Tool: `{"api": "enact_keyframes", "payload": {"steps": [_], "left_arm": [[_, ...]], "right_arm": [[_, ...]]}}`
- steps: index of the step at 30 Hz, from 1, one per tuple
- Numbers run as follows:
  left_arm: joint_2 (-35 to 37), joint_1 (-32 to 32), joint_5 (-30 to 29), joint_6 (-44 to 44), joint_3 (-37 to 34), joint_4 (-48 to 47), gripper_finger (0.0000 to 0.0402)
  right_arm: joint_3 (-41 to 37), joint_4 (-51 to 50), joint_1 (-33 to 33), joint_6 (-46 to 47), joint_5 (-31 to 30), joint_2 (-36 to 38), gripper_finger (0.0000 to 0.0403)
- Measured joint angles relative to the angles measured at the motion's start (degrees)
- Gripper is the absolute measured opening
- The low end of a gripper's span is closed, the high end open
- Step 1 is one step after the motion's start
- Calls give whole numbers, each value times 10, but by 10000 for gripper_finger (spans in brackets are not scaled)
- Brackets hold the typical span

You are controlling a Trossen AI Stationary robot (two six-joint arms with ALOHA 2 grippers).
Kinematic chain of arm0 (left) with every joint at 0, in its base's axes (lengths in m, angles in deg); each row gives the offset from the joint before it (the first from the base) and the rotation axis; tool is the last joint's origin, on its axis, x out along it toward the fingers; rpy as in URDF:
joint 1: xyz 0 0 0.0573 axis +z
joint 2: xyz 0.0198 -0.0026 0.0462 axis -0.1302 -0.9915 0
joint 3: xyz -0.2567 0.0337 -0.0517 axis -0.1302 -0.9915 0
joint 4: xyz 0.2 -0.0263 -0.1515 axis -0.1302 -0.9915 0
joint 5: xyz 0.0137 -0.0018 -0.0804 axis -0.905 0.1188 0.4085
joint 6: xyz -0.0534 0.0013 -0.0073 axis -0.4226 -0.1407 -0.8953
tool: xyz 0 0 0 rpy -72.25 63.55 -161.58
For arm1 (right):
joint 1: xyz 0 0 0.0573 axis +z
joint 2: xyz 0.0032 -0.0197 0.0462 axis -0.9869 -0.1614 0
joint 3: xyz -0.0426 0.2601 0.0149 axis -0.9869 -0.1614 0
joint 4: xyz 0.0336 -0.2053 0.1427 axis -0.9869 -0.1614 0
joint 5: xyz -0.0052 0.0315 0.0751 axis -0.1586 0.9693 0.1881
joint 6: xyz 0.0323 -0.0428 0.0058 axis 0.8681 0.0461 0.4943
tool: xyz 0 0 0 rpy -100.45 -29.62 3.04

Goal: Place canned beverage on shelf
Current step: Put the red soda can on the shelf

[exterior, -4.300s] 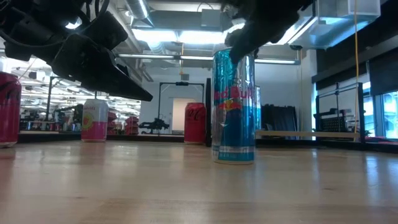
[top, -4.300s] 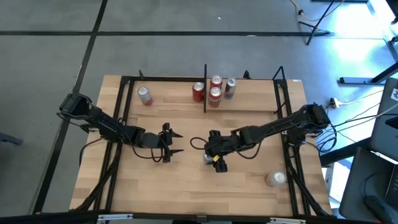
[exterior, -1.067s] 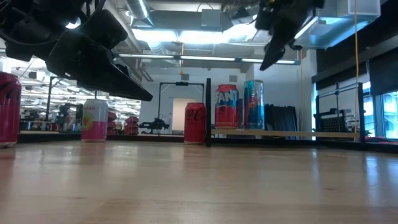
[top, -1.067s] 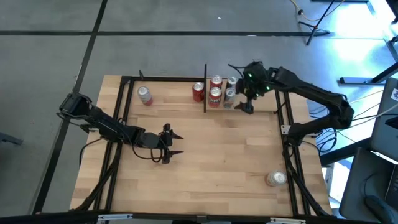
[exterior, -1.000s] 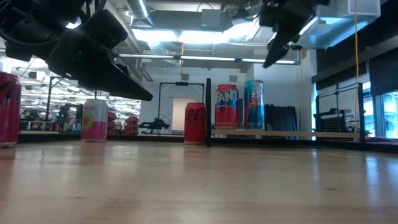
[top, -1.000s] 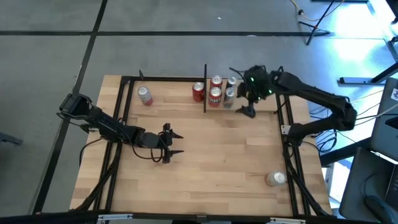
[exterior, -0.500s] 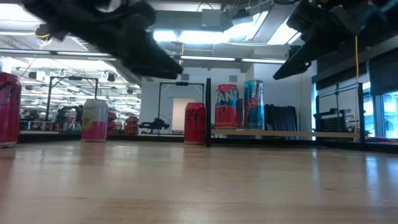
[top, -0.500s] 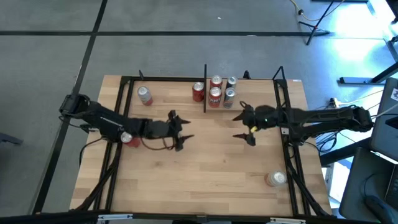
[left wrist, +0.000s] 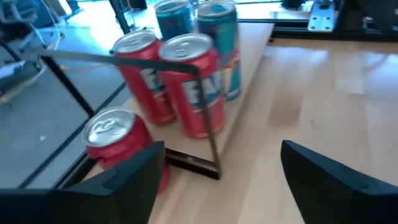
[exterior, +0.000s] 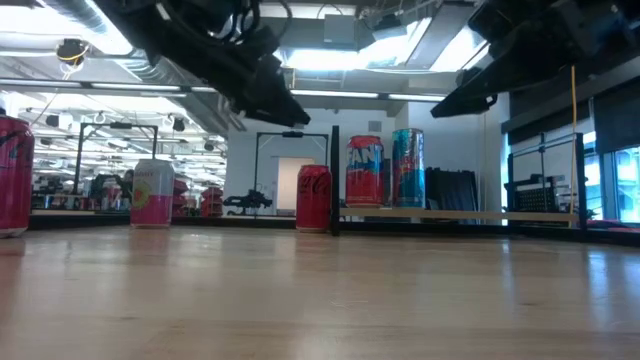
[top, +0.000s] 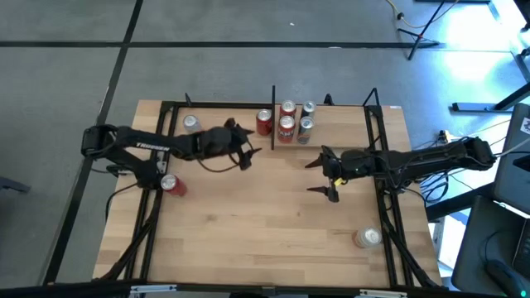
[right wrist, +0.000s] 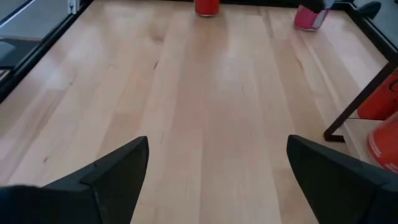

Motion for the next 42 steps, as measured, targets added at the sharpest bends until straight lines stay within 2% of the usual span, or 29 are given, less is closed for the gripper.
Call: {"api": "enact_keyframes", "payload": {"steps": [5, 9, 16, 23, 27, 30, 33, 42], "left_arm": [[0, 73, 83, -10, 0, 1, 357], [0, 119, 116, -9, 0, 2, 393], [-11, 187, 217, 16, 3, 30, 399], [-93, 251, 302, 37, 87, -26, 400], [-148, 270, 316, 48, 148, -59, 398], [-170, 274, 292, 46, 168, -60, 397], [-173, 265, 284, 19, 171, -58, 397], [-181, 254, 286, 89, 171, -56, 397]], "right_arm": [[0, 1, -2, 0, -14, -3, 364], [0, 14, -2, 0, -15, -7, 364], [0, 23, -2, 0, -15, -15, 364], [1, 32, -2, 0, -15, -34, 364], [1, 31, -2, 0, -17, -47, 364], [1, 32, -2, 0, -17, -54, 364], [0, 39, -2, 0, -17, -57, 364], [0, 60, -2, -2, -15, -59, 364]]}}
